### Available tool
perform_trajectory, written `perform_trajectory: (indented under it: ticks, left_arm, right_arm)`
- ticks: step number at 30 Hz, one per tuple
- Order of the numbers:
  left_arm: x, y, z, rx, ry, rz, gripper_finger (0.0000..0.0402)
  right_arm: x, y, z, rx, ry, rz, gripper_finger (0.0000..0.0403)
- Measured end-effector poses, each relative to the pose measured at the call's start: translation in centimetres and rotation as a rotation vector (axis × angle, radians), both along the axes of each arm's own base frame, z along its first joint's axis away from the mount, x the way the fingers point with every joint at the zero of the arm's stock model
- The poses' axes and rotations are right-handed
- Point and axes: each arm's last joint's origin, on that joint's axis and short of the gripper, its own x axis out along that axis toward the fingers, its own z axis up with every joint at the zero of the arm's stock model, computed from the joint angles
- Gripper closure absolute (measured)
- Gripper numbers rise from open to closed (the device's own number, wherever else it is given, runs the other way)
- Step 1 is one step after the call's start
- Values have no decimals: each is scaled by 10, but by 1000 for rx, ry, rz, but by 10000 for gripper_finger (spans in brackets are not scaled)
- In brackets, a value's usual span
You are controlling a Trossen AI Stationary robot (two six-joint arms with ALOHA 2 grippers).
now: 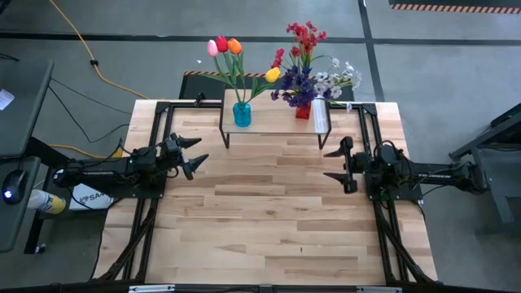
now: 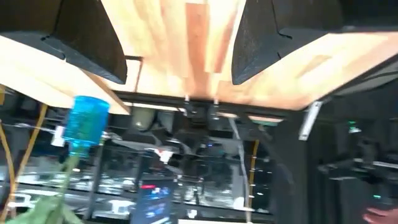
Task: Pick and place flowers into a vace then onto a shelf
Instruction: Return to Home Position
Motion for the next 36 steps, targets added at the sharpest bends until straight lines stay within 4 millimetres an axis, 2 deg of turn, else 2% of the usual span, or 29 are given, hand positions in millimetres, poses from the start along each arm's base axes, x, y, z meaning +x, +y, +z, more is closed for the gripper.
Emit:
perform_trajectory:
  ticks: [7, 12, 36]
  left_arm:
    - [0, 0, 0, 0, 0, 0, 16]
    - [0, 0, 0, 0, 0, 0, 16]
    - [0, 0, 0, -1, 0, 1, 16]
  right_arm:
    - [0, -1, 0, 6, 1, -20, 123]
    - [0, -1, 0, 91, 4, -13, 123]
    - [0, -1, 0, 92, 5, -13, 123]
